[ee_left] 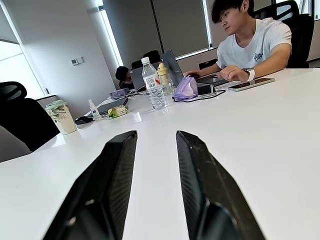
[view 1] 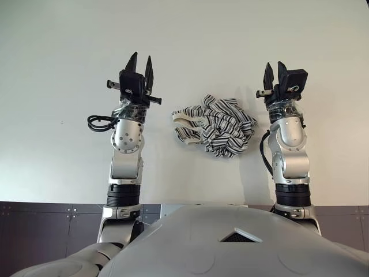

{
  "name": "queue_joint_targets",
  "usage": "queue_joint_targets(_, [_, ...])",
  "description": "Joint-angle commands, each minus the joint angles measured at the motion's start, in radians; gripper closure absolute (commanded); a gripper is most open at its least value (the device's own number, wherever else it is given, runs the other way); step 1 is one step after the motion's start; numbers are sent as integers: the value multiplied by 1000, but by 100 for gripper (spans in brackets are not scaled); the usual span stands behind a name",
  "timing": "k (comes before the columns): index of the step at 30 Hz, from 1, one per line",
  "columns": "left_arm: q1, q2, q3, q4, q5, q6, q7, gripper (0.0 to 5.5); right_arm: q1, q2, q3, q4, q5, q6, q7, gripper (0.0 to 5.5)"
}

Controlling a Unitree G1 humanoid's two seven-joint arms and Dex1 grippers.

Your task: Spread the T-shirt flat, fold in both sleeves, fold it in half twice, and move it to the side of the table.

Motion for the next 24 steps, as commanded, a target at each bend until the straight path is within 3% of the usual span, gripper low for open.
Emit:
queue_joint_targets(1, [-17,9,3,7,1,-6,-6,406,-10,3,-2,2,-2,-7,-4,418])
queue_joint_targets(24, [4,-18,-11,-6,-26,52,-11,406,3,1,7,-15,-3,0,0,418])
